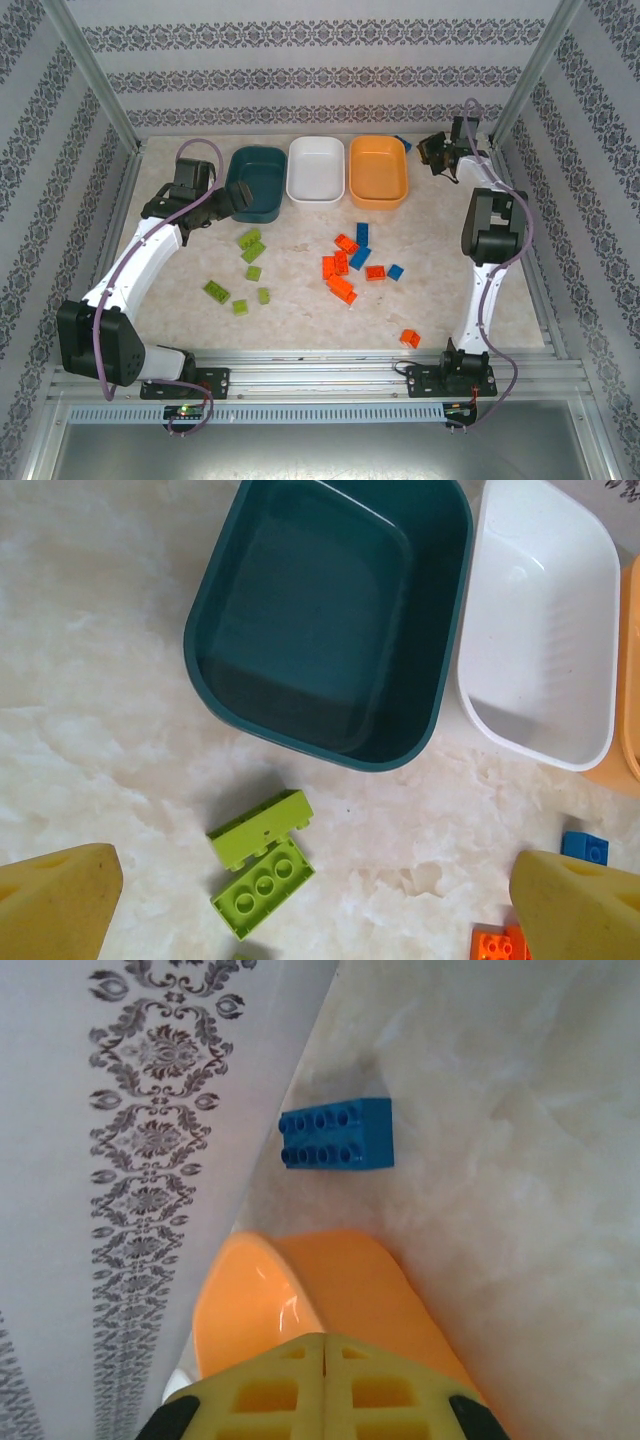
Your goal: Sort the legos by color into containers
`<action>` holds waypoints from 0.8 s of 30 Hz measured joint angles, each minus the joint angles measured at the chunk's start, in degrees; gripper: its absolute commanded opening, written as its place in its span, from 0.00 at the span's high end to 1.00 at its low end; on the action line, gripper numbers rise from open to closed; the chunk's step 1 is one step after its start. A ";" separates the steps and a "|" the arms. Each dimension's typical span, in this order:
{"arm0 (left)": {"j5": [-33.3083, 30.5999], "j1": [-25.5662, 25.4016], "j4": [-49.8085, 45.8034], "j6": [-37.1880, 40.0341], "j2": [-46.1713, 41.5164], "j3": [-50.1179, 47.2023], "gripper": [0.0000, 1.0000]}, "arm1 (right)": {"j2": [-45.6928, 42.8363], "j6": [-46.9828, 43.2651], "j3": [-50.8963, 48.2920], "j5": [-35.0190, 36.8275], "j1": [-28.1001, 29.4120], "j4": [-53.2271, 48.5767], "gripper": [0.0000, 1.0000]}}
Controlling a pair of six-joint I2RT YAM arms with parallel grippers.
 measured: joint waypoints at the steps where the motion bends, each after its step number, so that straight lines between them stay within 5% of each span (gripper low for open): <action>1: 0.15 0.00 -0.15 0.00 0.07 0.04 0.00 | 1.62 0.28 1.88 -0.33 0.02 0.26 1.00; 24: 1.84 0.00 -4.81 0.09 2.86 2.60 0.00 | 27.15 4.90 39.32 -2.91 1.79 -8.94 1.00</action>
